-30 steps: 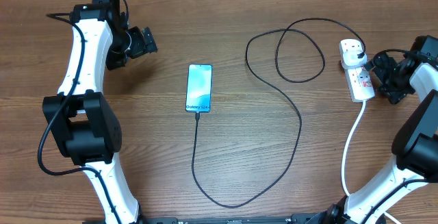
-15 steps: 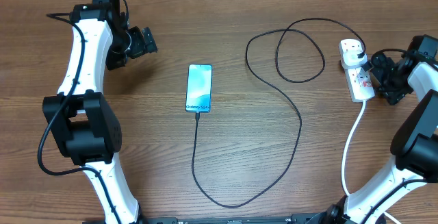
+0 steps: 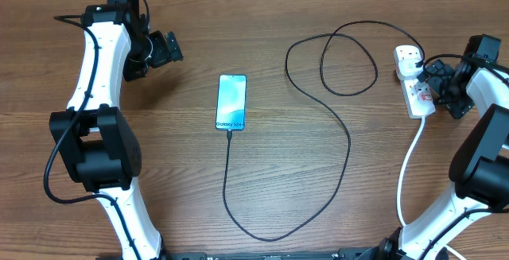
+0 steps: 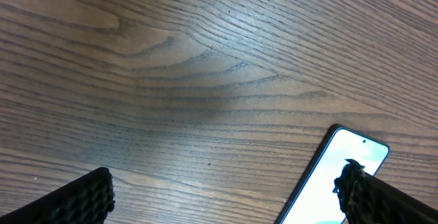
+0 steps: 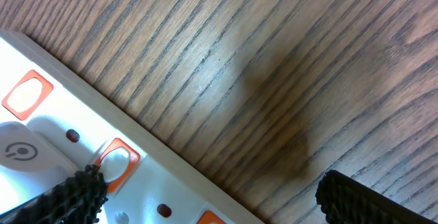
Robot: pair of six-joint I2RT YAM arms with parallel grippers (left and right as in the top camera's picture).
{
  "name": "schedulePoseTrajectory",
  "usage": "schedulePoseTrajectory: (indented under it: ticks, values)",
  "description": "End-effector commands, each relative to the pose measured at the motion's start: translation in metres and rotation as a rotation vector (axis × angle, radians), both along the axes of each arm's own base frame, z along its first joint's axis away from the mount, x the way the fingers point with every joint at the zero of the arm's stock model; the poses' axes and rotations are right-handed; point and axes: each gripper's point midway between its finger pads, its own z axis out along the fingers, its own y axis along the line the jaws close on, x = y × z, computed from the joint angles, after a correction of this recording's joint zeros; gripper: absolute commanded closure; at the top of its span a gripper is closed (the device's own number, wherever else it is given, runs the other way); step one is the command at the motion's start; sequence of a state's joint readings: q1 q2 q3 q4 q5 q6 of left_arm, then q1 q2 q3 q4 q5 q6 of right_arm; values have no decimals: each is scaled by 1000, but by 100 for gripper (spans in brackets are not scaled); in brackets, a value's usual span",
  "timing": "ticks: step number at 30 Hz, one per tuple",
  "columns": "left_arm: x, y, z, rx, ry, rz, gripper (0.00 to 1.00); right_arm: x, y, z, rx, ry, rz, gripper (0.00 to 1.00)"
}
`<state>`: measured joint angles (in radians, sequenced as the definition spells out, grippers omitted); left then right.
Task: Plug charger to phone and switch on socket
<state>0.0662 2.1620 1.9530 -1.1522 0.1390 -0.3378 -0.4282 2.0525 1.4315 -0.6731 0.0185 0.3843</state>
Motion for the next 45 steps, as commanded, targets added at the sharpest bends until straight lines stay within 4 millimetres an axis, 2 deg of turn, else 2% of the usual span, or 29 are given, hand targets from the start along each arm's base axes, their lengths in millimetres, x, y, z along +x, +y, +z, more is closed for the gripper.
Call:
schedulePoseTrajectory:
  ticks: [1, 14, 21, 32, 39, 45]
  values:
    - [2, -2, 6, -6, -16, -3, 0, 0, 7, -14, -5, 40, 39, 0]
    - [2, -2, 6, -6, -16, -3, 0, 8, 5, 15, -10, -24, 44, 0]
    - [2, -2, 6, -6, -17, -3, 0, 14, -1, 18, -44, -48, 48, 0]
    - [2, -2, 6, -6, -16, -3, 0, 19, 2, 20, -10, -82, 59, 0]
    - [2, -2, 6, -6, -16, -3, 0, 14, -8, 40, 39, -139, 42, 0]
    - [2, -2, 6, -6, -16, -3, 0, 15, -7, 40, 40, -145, 64, 0]
